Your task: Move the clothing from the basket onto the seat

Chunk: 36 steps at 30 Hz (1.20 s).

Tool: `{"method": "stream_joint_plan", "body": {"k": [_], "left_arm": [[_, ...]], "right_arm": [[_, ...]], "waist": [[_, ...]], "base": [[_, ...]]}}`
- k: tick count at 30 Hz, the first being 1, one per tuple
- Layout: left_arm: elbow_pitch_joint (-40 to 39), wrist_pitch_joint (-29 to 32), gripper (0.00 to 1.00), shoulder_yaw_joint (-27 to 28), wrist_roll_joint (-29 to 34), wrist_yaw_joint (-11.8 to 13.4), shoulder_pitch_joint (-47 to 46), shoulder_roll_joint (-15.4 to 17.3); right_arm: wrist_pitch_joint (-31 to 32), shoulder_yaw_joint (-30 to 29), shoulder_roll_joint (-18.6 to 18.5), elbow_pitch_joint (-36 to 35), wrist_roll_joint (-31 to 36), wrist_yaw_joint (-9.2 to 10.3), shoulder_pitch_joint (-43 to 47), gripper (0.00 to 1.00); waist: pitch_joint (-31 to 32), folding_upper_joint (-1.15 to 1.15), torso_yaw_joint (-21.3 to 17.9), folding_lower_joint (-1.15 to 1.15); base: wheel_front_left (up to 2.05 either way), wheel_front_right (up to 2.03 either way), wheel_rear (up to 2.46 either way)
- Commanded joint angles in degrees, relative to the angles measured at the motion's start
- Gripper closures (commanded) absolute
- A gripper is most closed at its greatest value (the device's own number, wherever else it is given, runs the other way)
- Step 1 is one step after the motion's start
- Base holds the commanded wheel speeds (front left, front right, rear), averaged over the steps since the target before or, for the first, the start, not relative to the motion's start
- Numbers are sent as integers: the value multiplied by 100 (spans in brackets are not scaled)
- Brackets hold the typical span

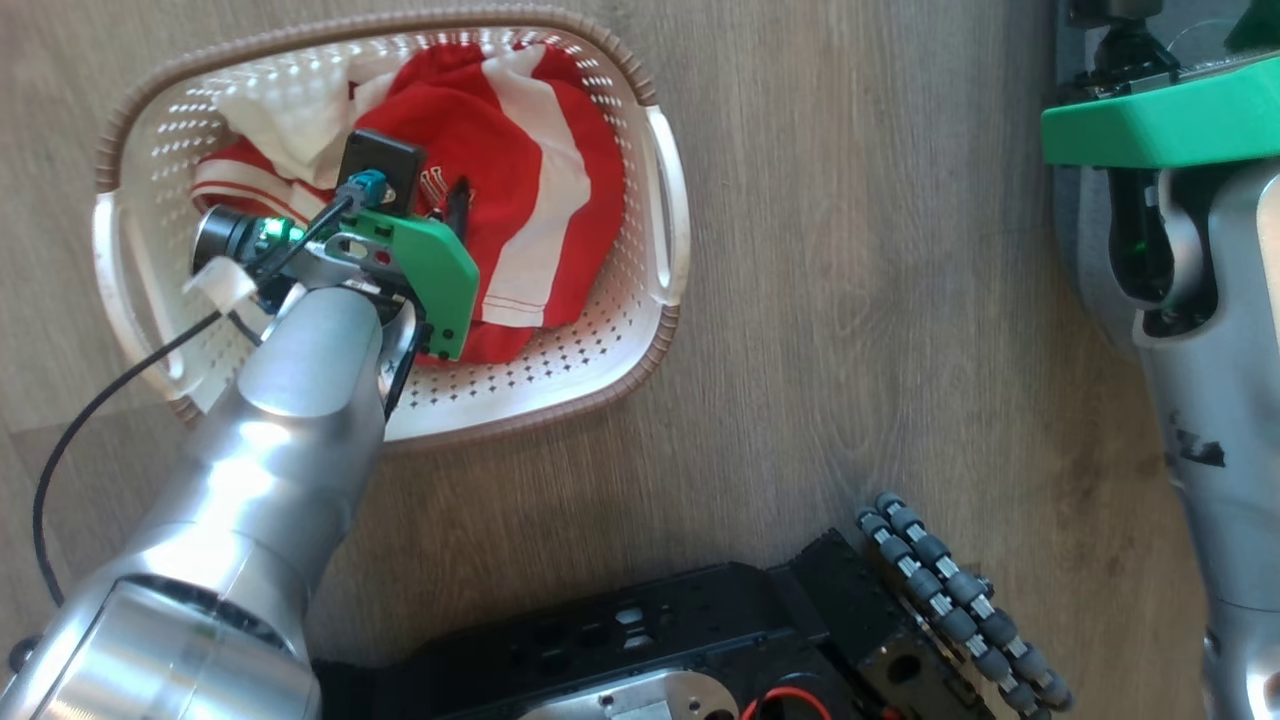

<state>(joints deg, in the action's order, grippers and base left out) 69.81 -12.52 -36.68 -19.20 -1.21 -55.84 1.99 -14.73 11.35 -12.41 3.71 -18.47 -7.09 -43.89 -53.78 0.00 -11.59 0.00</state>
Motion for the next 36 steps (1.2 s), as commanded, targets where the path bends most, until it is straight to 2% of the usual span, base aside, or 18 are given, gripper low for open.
{"method": "stream_joint_plan", "body": {"k": [1, 8, 9, 10, 11, 19, 36], "left_arm": [[30, 48, 0, -9, -66, 12, 72, 88], [216, 548, 0, -288, -171, -35, 8, 88], [232, 603, 10, -321, -183, -32, 10, 88], [244, 652, 62, -364, -187, -41, 13, 88], [253, 677, 100, -395, -199, -44, 14, 88], [225, 594, 100, -485, -489, -113, 198, 88], [-391, -190, 100, -786, -1326, -174, 929, 88]], "right_arm": [[-27, 40, 39, -190, 55, -40, 148, 0], [-27, -10, 76, -188, 61, -40, 202, 0], [-27, -21, 78, -186, 60, -40, 210, 0], [-27, -31, 78, -184, 60, -40, 217, 0], [-27, -45, 78, -179, 60, -40, 224, 0], [-27, -97, 73, -114, 71, -40, 264, 0], [-27, 187, -6, 256, -9, -40, 666, 0]], "waist": [[-48, 0, -47, 0], [-109, 0, -119, 0], [-107, 0, -124, 0], [-104, 0, -126, 0], [-97, 0, -126, 0], [184, 0, -66, 0], [1734, 0, 447, 0]], "base": [[0, 0, 0], [0, 0, 0], [0, 0, 0], [0, 0, 0], [0, 0, 0], [0, 0, 0], [0, 0, 0]]}}
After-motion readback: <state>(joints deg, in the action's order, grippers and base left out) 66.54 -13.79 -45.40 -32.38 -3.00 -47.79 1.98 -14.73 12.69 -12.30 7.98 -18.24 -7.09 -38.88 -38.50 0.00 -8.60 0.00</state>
